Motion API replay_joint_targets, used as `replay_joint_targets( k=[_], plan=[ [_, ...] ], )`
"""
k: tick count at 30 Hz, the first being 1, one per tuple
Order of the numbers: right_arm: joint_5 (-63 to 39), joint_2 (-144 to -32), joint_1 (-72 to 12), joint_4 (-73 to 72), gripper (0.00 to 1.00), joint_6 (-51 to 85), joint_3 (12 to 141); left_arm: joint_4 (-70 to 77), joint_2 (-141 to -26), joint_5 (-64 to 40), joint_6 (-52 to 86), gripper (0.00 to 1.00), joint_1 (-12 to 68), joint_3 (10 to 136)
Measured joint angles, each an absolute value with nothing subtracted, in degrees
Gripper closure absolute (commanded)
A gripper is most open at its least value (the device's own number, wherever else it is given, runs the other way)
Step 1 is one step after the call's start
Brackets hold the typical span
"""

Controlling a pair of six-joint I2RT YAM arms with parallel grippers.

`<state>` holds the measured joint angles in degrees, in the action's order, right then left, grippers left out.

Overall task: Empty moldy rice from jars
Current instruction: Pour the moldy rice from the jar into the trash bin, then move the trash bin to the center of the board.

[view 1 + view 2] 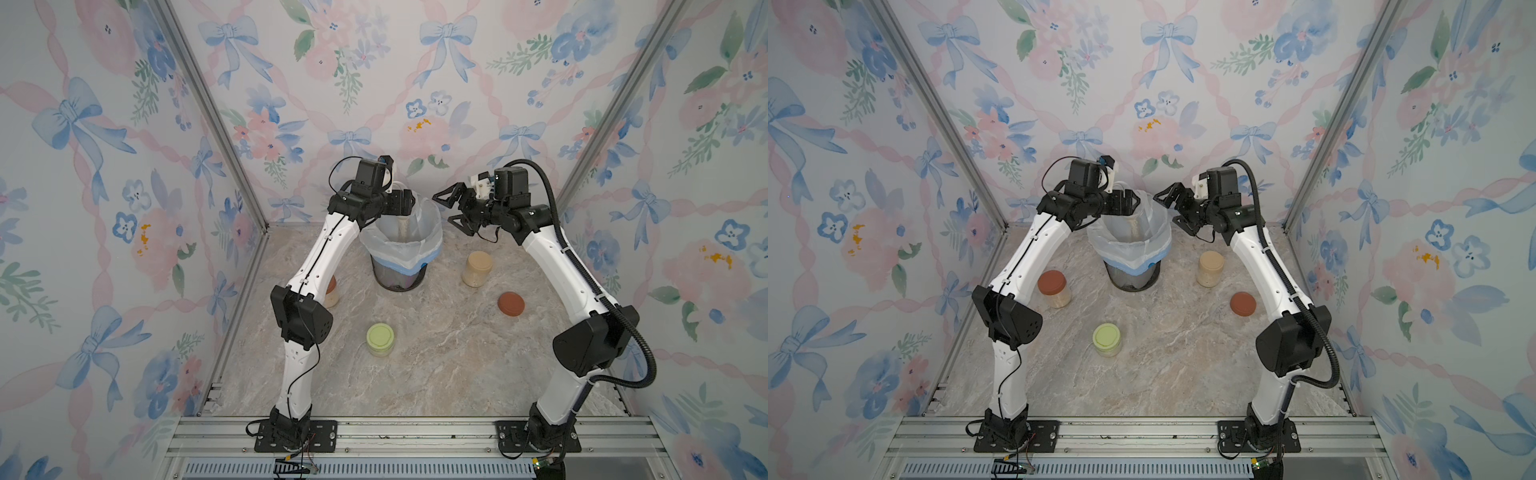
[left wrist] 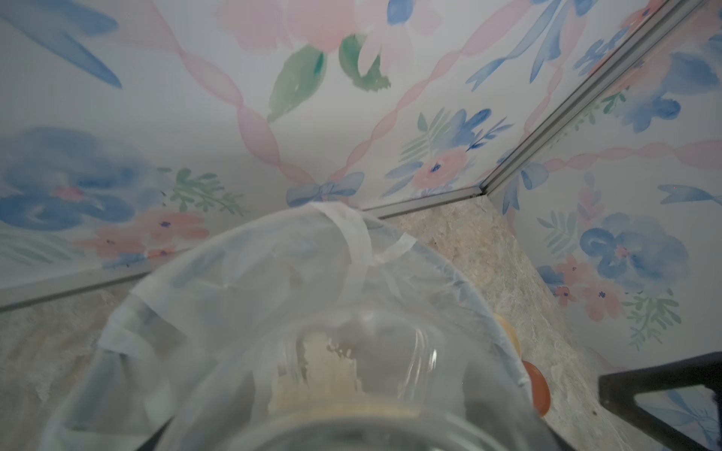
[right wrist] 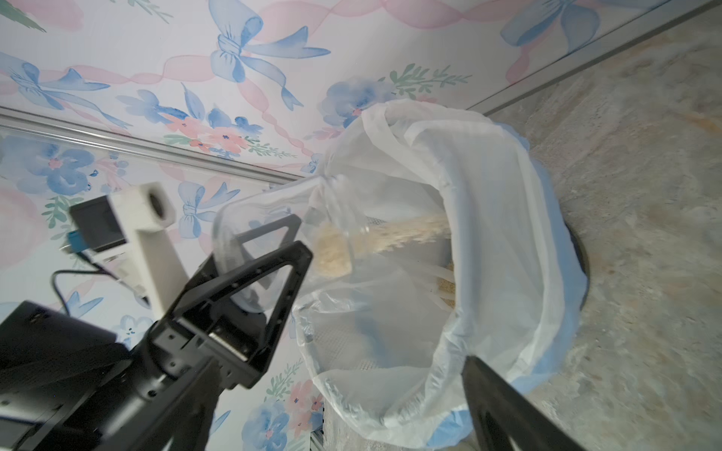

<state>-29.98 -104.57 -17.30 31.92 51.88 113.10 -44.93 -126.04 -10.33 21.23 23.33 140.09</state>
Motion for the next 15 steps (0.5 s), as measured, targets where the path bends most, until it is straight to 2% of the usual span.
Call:
replay_joint_targets(
  k=[6, 11, 15],
  plan=[
    [-30.22, -104.55, -17.30, 31.83, 0.03, 51.83, 113.19, -51.03, -134.65, -11.18, 25.32, 1.00, 23.16, 144.31],
    [-29.41, -104.88, -17.41, 34.28, 0.03, 50.63, 116.14, -51.83, -134.96, -11.92, 26.09, 1.00, 23.20, 147.11],
    [-25.85, -107.53, -18.48, 41.25, 0.03, 46.57, 124.86, -51.16, -133.97, -12.05, 26.06, 1.00, 23.18, 148.20]
  ],
)
